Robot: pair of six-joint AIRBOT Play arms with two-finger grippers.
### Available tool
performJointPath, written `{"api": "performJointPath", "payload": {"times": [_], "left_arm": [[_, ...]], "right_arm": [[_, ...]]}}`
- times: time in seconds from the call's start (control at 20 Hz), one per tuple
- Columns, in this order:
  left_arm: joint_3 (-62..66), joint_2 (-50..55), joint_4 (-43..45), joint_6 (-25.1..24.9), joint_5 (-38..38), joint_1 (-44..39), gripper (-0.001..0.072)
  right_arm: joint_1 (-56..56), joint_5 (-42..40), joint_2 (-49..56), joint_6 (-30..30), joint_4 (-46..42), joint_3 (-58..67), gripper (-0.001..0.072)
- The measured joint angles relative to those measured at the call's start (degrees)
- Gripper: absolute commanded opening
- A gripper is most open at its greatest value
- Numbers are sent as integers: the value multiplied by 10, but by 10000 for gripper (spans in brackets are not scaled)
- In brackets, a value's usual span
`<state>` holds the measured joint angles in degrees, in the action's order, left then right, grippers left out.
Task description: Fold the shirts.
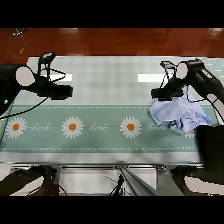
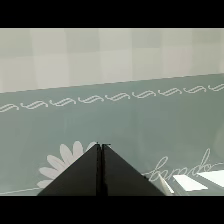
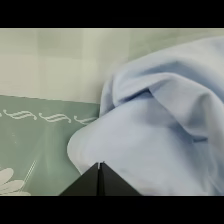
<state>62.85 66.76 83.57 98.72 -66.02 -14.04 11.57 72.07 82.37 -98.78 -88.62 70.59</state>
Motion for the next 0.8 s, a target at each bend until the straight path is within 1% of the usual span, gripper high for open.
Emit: {"api": "performJointPath", "payload": {"times": [0.1, 0.2, 0.25, 0.3, 0.35, 0.5, 0.6, 0.7, 0.8], "left_arm": [[0, 0, 0, 0, 8, 0, 20], [0, 0, 0, 0, 22, 0, 21], [0, 1, 0, 0, 35, 0, 39], [0, 2, 0, 0, 48, 0, 246], [0, 5, 2, -2, 67, 1, 708], [0, 21, 15, -2, 128, 1, 703], [0, 32, 19, -4, 154, 1, 703], [0, 42, 22, -4, 167, 1, 703], [0, 50, 23, -4, 175, 1, 703]], "right_arm": [[0, -3, 0, 0, 0, 0, 26], [0, -24, 0, 0, 0, 0, 29], [0, -39, 0, 0, -1, 0, 115], [0, -59, 0, 0, -7, 0, 524], [0, -79, 0, -1, -20, 0, 637], [-4, -138, 1, -20, -104, 0, 635], [-23, -152, 1, -46, -168, 1, 633], [-57, -134, 1, -68, -199, -1, 631], [-100, -97, 0, -71, -205, -12, 631]]}}
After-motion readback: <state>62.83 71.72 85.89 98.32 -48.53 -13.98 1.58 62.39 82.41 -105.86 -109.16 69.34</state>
